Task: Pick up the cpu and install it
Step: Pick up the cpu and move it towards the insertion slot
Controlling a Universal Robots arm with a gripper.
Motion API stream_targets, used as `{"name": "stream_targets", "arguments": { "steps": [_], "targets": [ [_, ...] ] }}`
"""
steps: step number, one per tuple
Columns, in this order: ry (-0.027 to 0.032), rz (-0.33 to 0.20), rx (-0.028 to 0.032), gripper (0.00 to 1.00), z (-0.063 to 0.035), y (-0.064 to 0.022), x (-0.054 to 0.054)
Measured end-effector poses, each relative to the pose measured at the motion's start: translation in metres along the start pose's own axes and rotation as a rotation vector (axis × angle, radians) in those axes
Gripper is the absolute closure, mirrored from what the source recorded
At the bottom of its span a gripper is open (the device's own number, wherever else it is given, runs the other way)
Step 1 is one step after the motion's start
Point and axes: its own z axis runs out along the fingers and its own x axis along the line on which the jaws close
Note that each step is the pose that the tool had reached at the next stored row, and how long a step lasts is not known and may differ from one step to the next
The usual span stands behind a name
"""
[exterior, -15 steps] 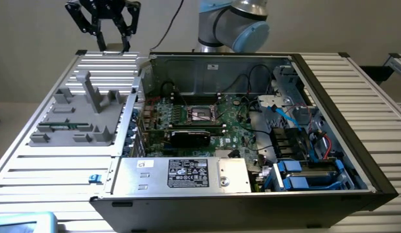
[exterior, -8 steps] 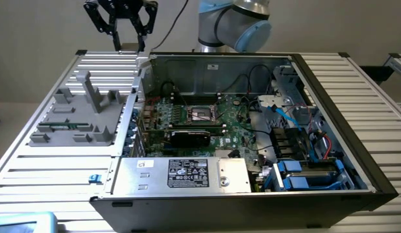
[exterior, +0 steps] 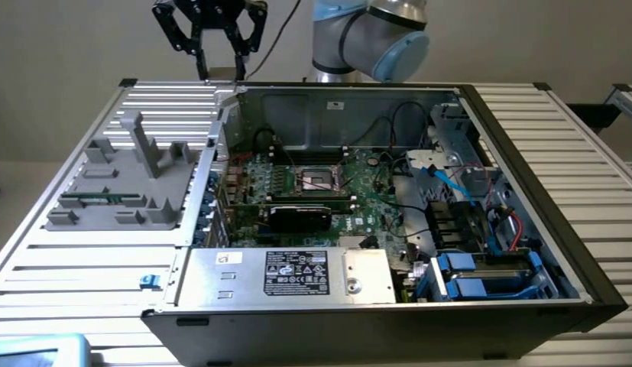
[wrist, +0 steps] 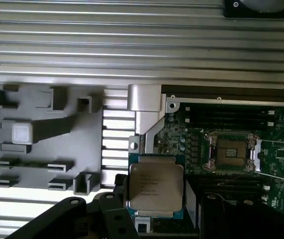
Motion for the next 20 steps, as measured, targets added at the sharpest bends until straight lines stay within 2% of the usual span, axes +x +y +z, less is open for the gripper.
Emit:
{"name": "stream_targets", "arguments": {
  "steps": [2, 4, 13, 20],
  "targets": [
    [-0.0083, 0.000, 0.0001, 0.45, -0.0002, -0.0001, -0.005],
    [-0.0130, 0.000, -0.0001, 0.45, -0.0003, -0.0002, -0.011],
    [-0.0260, -0.001, -0.0013, 0.45, -0.0010, -0.0008, -0.040],
    [-0.0335, -0.001, -0.0029, 0.45, -0.0016, -0.0012, -0.062]
  ]
}}
